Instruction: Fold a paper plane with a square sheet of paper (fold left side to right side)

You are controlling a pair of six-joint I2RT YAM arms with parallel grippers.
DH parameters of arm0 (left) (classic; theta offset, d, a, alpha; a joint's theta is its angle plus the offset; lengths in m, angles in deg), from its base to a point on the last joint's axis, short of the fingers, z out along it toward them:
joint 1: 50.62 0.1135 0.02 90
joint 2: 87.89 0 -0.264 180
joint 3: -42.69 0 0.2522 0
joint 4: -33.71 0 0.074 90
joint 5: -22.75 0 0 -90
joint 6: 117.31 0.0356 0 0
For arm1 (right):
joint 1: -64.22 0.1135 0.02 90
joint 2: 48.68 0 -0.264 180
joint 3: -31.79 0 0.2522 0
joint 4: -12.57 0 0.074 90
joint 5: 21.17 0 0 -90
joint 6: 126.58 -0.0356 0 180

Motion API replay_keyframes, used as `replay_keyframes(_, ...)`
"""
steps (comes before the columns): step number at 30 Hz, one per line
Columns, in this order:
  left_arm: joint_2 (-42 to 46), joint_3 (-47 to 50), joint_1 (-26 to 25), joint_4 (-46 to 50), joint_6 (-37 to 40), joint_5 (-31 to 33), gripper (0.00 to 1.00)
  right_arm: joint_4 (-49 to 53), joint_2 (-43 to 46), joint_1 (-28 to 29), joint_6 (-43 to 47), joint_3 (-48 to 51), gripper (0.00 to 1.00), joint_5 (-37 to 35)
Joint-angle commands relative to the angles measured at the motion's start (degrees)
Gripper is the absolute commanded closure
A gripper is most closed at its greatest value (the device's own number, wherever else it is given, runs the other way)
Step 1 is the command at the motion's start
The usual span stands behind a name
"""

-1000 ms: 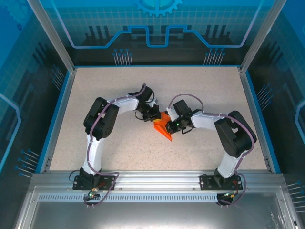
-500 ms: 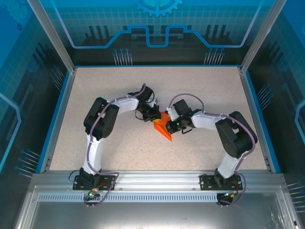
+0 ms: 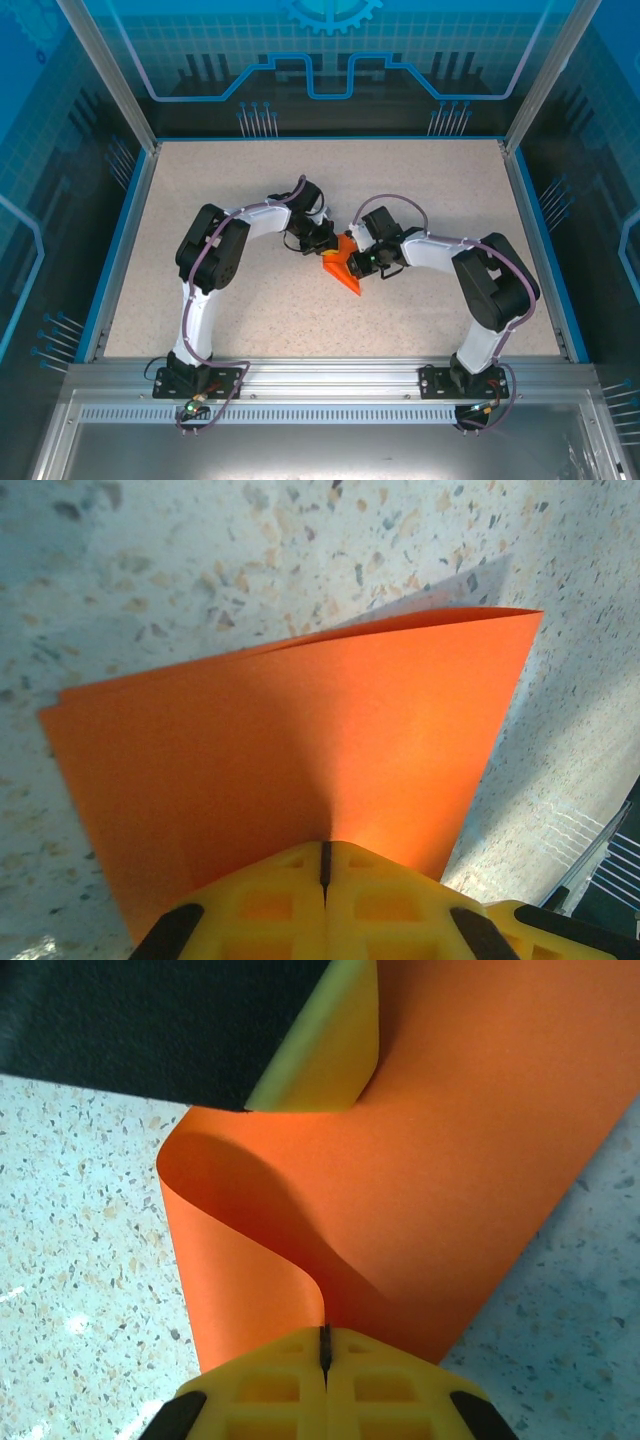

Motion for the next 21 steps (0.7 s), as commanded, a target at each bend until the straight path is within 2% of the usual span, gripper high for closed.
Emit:
replay_keyframes(1,-2.6,1.3,-0.7,3.5,1.2,2.2,0.95,1.7,-1.1,-0.8,-0.8,-1.3,0.96,-0.6)
replay_keyframes(13,-2.4,1.4,-0.7,3.6,1.4,2.3,0.94,2.8,-2.0,-0.8,-0.7,-1.1,0.96,-1.8)
replay_keyframes(21,3.0,0.9,-0.1,5.6,4.2,4.8,0.80,4.8,-3.8,-0.8,-0.4,-1.9,0.96,-2.1)
